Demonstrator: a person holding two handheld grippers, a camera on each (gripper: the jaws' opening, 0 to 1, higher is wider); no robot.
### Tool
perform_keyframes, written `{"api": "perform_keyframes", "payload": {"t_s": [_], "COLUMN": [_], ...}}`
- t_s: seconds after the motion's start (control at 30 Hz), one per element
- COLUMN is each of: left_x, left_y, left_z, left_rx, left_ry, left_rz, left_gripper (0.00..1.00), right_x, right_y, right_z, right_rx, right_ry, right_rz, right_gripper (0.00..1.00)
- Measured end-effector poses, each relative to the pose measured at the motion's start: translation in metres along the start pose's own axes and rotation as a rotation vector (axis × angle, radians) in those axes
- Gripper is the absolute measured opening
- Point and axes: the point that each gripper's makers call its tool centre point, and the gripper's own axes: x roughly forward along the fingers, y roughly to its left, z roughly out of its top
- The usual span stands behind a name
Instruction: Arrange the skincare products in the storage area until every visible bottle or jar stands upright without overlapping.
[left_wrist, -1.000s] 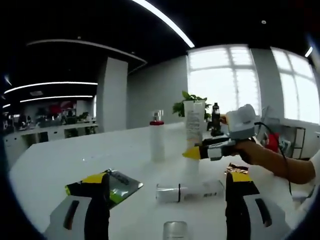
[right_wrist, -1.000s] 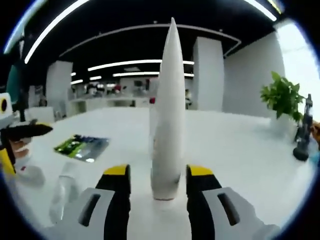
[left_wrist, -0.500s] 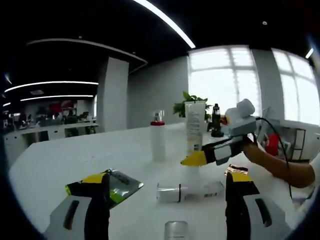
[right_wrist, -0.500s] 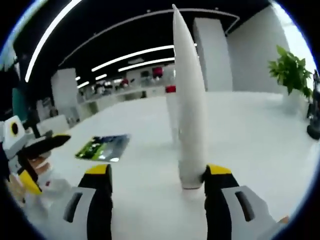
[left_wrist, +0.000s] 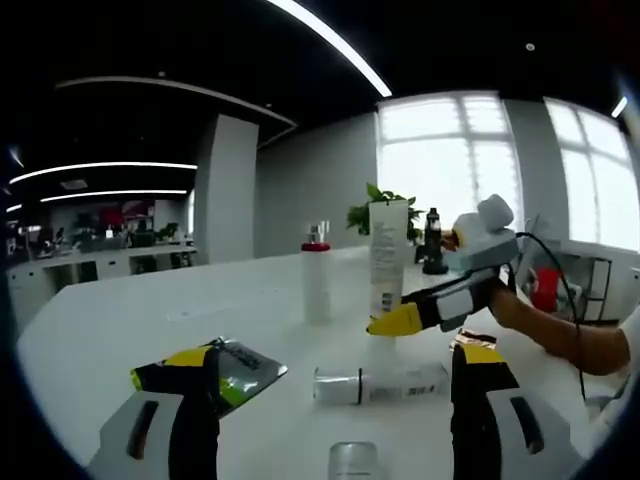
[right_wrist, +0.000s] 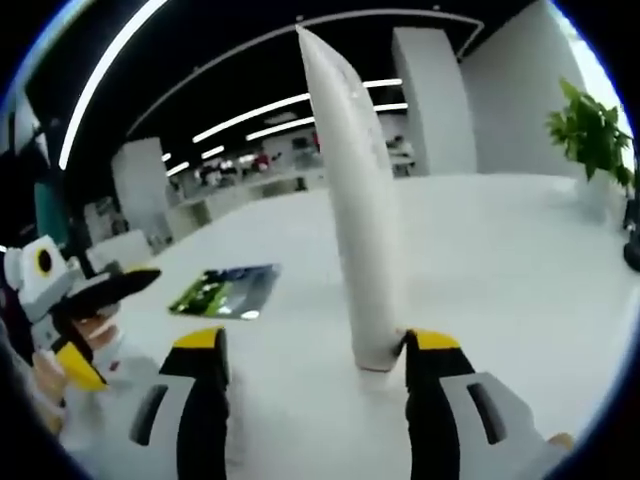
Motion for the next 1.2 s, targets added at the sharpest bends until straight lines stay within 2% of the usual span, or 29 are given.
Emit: {"api": "perform_keyframes", "payload": {"t_s": [0.23,0.33,0.43,0.53,0.6,0.63,0.7,0.73,0.77,0.8,0.87,1.07,1.13,1.2], "left_x": [0.001,0.001,0.001,0.002,0.002,0.002,0.002,0.002,0.002,0.002,0.002,0.004,0.005,0.005], "left_y": [0.001,0.001,0.002,0.002,0.003,0.003,0.003,0.004,0.004,0.004,0.005,0.009,0.01,0.012], "left_z": [0.0,0.0,0.0,0.0,0.0,0.0,0.0,0.0,0.0,0.0,0.0,0.001,0.002,0.003], "left_rx": [0.001,-0.001,-0.002,-0.002,-0.001,-0.001,-0.001,0.0,-0.001,-0.002,-0.002,-0.004,-0.005,-0.005], "left_ry": [0.001,0.001,0.002,0.002,0.003,0.004,0.004,0.004,0.004,0.004,0.004,0.003,0.002,0.0], "left_rz": [0.002,0.002,0.004,0.003,0.004,0.004,0.004,0.004,0.004,0.004,0.005,0.006,0.005,0.005], "left_gripper": [1.0,1.0,1.0,1.0,1.0,1.0,1.0,1.0,1.0,1.0,1.0,1.0,1.0,1.0], "right_x": [0.0,-0.002,0.005,0.006,0.01,0.011,0.014,0.014,0.014,0.015,0.014,0.023,0.011,0.003], "right_y": [0.011,0.013,-0.002,-0.003,-0.008,-0.016,-0.024,-0.029,-0.031,-0.027,-0.029,-0.081,-0.09,-0.093], "right_z": [0.001,0.006,0.018,0.025,0.025,0.02,0.014,0.013,0.014,0.015,0.016,0.033,0.03,0.028], "right_rx": [-0.008,-0.033,-0.091,-0.131,-0.154,-0.156,-0.174,-0.183,-0.217,-0.194,-0.175,-0.149,-0.099,-0.087], "right_ry": [0.02,-0.011,-0.074,-0.126,-0.122,-0.091,-0.058,-0.055,-0.059,-0.072,-0.072,-0.072,-0.076,-0.085], "right_rz": [0.043,0.05,0.002,-0.01,-0.042,-0.093,-0.146,-0.184,-0.198,-0.174,-0.176,-0.328,-0.386,-0.399], "right_gripper": [0.62,0.61,0.61,0.6,0.51,0.46,0.29,0.23,0.22,0.21,0.21,0.19,0.19,0.19]}}
